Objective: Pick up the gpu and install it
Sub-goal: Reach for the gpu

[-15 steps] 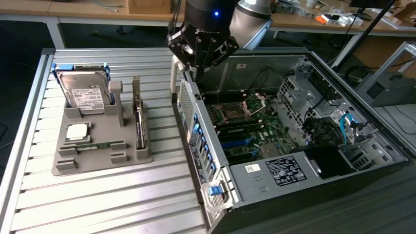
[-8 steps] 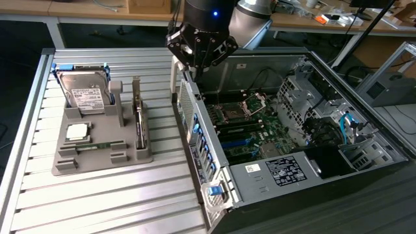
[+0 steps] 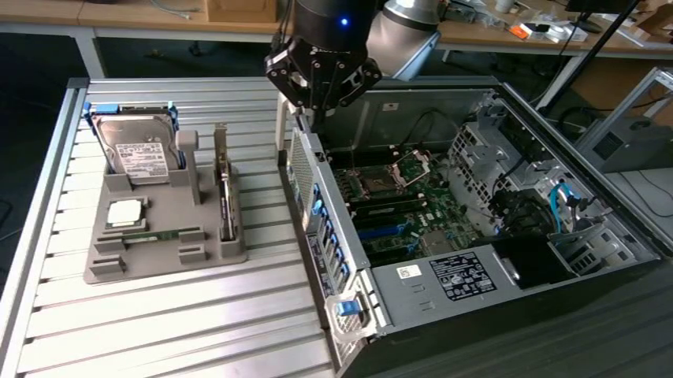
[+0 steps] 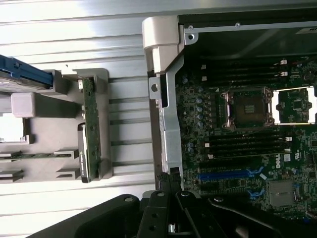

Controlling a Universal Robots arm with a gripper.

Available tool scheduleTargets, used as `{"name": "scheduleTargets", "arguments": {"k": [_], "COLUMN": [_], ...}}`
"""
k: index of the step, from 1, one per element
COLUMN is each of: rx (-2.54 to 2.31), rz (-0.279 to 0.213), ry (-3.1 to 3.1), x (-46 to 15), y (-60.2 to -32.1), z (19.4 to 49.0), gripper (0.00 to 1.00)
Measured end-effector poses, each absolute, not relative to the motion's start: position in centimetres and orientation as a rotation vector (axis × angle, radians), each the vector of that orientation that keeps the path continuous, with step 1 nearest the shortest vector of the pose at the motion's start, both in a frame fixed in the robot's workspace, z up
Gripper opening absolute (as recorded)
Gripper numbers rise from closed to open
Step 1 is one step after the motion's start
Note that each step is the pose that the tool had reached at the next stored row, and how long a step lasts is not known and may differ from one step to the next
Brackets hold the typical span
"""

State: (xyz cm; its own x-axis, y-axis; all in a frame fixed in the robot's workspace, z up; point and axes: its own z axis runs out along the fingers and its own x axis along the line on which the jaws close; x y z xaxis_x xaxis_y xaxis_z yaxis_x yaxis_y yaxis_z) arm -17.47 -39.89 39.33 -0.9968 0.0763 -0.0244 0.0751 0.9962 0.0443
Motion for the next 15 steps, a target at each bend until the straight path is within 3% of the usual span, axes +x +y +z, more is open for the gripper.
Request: {"name": "scheduleTargets", "arguments": {"k": [15], "rx": [0.118], "rz": [0.068], "ry": [3.112], "x": [-18.27], "y": [-39.89], "z": [39.33], "gripper": [0.11]}}
